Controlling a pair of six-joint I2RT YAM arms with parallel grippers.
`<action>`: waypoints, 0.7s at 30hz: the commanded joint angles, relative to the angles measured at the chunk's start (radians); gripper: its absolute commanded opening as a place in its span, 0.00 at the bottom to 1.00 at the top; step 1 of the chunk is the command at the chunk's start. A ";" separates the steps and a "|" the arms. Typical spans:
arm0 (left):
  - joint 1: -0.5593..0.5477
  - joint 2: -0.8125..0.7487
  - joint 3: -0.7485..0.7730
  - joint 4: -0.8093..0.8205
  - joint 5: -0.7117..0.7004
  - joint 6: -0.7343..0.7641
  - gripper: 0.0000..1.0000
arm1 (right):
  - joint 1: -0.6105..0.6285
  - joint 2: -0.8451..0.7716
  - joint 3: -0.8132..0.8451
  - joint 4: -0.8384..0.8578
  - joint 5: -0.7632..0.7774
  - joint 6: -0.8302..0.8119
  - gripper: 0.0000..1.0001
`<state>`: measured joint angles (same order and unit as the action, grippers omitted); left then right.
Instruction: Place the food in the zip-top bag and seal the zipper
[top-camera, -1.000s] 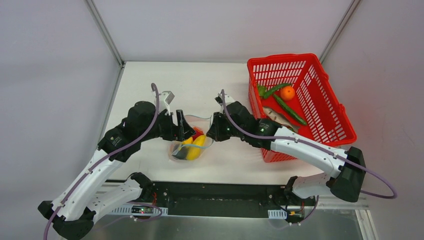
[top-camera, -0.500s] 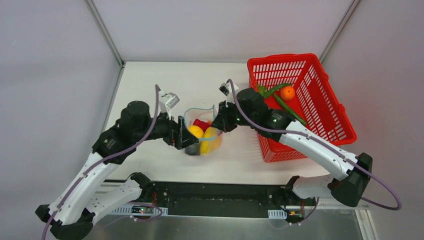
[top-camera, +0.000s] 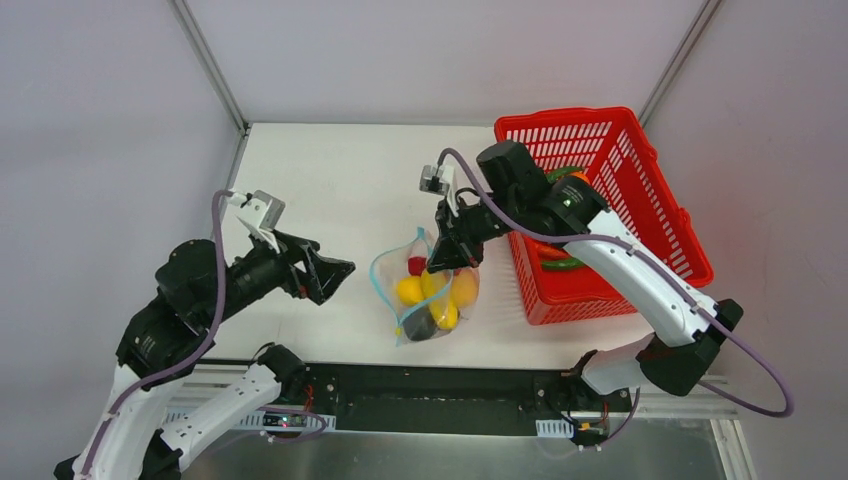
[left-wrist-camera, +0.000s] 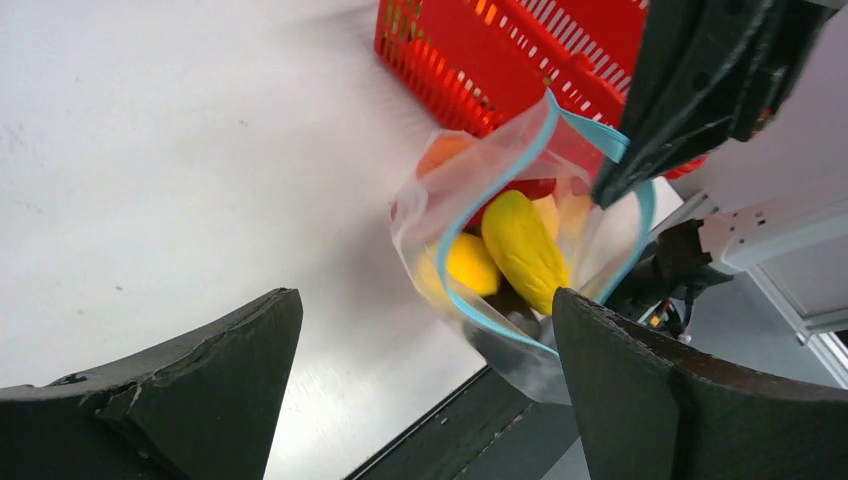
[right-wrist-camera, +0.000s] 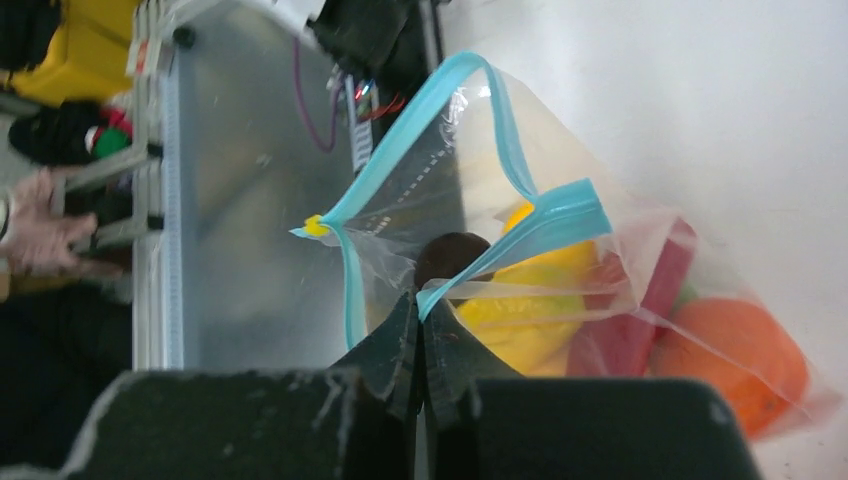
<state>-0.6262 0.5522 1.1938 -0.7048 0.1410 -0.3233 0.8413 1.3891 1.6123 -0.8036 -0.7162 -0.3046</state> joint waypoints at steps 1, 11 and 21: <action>0.011 0.034 -0.034 0.016 -0.002 0.025 0.99 | 0.002 0.046 0.107 -0.271 -0.200 -0.267 0.00; 0.010 0.097 -0.142 0.204 0.219 0.053 0.93 | 0.002 0.085 0.000 -0.258 -0.094 -0.477 0.00; 0.010 0.173 -0.377 0.608 0.525 0.143 0.87 | 0.001 0.187 -0.008 -0.285 -0.018 -0.681 0.00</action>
<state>-0.6262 0.7113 0.8818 -0.3397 0.5198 -0.2436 0.8417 1.5360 1.5814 -1.0756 -0.7475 -0.8490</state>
